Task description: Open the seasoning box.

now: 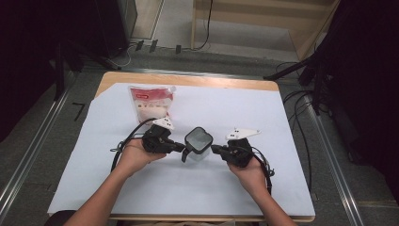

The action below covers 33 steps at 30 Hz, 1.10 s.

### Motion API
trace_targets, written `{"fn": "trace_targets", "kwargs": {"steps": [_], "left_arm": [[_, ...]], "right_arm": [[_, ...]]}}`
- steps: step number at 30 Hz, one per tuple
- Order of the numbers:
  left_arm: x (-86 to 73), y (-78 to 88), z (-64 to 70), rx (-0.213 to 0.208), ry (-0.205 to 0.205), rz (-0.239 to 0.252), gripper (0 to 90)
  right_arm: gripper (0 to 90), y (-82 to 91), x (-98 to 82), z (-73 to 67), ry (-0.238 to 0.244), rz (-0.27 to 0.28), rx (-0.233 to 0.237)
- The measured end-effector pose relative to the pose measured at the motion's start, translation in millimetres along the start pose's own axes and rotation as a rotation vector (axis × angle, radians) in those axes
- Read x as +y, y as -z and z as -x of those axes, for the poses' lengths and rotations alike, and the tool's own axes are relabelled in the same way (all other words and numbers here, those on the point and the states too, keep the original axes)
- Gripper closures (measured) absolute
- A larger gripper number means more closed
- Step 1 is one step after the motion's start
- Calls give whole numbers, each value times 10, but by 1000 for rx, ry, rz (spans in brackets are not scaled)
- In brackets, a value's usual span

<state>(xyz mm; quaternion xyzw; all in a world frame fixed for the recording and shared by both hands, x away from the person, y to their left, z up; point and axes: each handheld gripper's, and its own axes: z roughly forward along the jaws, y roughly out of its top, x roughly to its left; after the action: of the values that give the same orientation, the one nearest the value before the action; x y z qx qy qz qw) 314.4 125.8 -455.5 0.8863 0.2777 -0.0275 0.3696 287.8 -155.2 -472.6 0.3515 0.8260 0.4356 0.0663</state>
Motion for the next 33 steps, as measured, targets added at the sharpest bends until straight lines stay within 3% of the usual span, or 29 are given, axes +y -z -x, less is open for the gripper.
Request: {"fn": "trace_targets", "kwargs": {"steps": [17,27,33], "left_arm": [[18,-30,81,-6,2,4,900],[44,-86,174,-18,8,-5,900],[51,-124,227,-29,0,15,900]], "right_arm": [[900,-18,20,34,-20,4,-10],[900,-52,45,73,-64,9,-33],[900,-82,70,118,-91,18,-41]]}}
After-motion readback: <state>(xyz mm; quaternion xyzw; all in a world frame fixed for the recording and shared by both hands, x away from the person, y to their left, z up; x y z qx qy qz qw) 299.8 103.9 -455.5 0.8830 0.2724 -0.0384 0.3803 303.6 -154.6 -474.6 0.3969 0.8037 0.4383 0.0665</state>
